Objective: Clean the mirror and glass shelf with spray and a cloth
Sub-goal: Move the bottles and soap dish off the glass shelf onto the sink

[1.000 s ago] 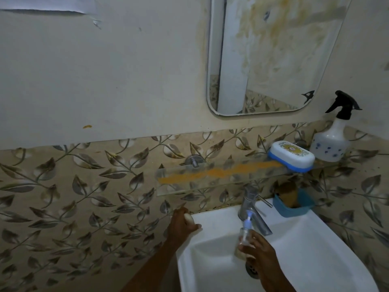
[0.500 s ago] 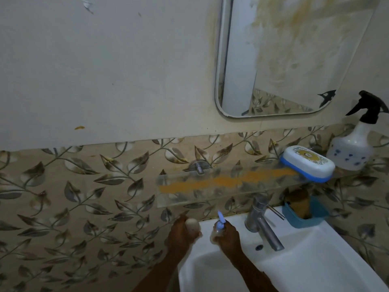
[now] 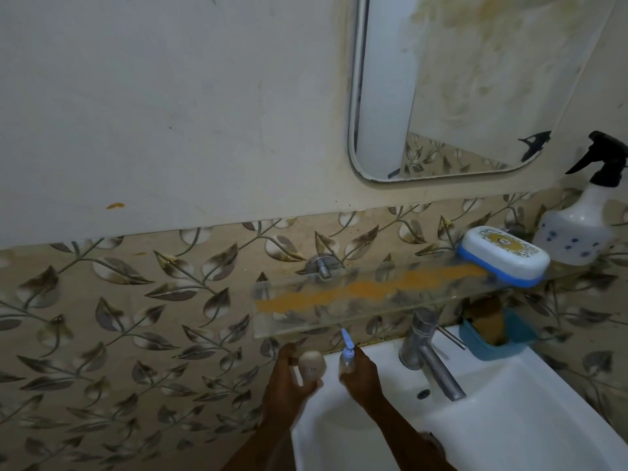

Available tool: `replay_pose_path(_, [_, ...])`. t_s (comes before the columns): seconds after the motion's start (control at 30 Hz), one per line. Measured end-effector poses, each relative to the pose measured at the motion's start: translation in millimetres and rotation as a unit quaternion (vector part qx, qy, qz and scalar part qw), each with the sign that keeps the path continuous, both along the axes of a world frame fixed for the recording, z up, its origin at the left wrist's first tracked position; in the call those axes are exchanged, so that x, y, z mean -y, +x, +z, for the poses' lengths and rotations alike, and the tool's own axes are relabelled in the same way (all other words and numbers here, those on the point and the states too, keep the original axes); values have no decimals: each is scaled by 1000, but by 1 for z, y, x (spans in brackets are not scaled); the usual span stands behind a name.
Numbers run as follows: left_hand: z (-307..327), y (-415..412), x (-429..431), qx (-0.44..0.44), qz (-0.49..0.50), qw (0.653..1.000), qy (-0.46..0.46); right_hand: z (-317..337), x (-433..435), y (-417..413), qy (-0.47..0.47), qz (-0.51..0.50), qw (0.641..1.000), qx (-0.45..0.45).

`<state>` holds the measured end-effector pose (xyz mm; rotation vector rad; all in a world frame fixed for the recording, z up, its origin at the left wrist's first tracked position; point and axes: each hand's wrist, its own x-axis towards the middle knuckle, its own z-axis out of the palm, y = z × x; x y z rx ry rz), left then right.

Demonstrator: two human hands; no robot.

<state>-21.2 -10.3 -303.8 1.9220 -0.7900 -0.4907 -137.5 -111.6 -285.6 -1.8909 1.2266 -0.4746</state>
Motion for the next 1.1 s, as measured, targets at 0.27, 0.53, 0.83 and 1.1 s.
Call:
replay_pose_path(0.27, [2,0,-6,-2,-27,1000,-10,-1,-1,-2,-1,-45,999,-14])
replay_pose_path(0.53, [9,-3,-20,3,-16,999,-37,3,-4,-9,49,-73,996,17])
replay_pose_path(0.83, [49,-10,-35,68,69,993,-70,125,2,-141,-94,-275,930,224])
replay_pose_path(1.1, [92,-29,-25,208,68,976,6,220,101,-179,-296,-221,929,-11])
